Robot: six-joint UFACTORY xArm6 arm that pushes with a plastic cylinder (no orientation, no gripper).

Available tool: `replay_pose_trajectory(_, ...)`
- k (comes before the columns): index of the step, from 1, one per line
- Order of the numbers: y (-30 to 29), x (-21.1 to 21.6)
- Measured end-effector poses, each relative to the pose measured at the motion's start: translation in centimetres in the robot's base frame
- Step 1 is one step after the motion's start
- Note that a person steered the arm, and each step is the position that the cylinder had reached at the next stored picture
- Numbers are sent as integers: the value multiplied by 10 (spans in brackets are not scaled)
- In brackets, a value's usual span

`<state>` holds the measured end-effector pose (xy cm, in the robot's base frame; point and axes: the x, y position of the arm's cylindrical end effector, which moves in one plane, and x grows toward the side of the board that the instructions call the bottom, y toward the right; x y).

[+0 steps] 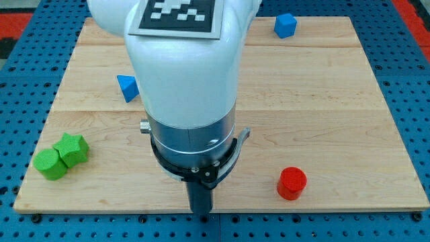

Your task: Slide the red circle towards up

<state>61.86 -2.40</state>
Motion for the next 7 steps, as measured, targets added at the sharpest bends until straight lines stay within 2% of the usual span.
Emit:
replay_pose_trajectory(2, 1, 0)
replay_pose_trajectory(5, 107, 0)
replay_pose_trajectory(7, 123, -14)
